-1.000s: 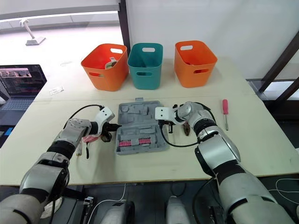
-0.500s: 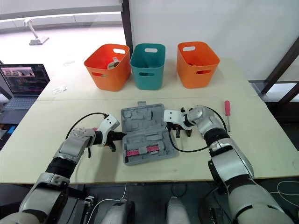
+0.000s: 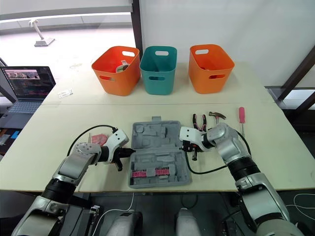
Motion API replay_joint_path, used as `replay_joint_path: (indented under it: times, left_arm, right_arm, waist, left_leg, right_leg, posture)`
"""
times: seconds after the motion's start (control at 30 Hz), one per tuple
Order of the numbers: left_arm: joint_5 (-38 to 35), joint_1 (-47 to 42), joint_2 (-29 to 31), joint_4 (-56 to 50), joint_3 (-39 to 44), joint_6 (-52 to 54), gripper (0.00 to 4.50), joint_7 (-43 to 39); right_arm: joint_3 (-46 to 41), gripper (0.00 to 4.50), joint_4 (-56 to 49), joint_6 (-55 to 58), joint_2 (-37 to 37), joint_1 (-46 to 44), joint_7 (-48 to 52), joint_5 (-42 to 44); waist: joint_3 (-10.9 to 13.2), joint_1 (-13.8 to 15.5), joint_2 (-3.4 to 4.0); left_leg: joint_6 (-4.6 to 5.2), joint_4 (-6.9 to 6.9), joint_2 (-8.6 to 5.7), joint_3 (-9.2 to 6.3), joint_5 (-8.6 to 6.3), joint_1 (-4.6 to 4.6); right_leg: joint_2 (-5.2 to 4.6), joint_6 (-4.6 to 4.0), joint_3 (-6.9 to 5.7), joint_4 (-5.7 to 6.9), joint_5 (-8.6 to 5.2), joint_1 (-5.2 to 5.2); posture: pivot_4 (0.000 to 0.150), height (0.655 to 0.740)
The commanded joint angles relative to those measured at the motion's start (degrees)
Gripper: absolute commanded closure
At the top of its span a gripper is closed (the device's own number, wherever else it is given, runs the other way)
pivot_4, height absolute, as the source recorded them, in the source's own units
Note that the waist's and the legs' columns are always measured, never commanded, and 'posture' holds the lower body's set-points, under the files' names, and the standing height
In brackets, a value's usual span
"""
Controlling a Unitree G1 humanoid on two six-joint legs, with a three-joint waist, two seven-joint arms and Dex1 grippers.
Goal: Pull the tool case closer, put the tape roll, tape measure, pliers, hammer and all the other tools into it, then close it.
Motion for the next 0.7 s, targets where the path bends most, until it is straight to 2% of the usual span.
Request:
replay_joint_path:
  times: [0.03,0.23,0.7]
  left_arm:
    - [1.3,0.8,0.2,-2.7,-4.8,-0.4,4.47,-0.1]
    - [0.9,1.5,0.2,-4.2,-5.1,2.5,4.47,1.4]
    - [-1.2,7.0,3.4,-14.9,-6.4,13.9,4.47,2.7]
  right_arm:
    - [2.2,4.50,-3.4,1.5,0.5,1.4,2.6,2.4]
    - [2.2,4.50,-4.8,3.4,-0.4,2.0,2.8,3.4]
    - [3.1,4.50,-7.6,5.7,-3.2,4.2,3.8,5.4]
  waist:
    - [0.0,0.0,0.00]
    - [0.0,0.0,0.00]
    - [-0.1,0.0,0.01]
  left_leg:
    - [0.00,-0.01,0.00,0.00,0.00,0.01]
    - [0.00,0.00,0.00,0.00,0.00,0.01]
    - [0.04,-0.02,0.02,-0.01,-0.02,0.05]
  right_leg:
    - [0.00,0.00,0.00,-0.01,0.00,0.00]
    - [0.00,0.00,0.00,-0.02,0.00,0.02]
    - [0.00,0.00,0.00,-0.07,-0.01,0.08]
  posture:
    - [0.150,0.7400]
    - [0.150,0.7400]
    - [0.150,0.7400]
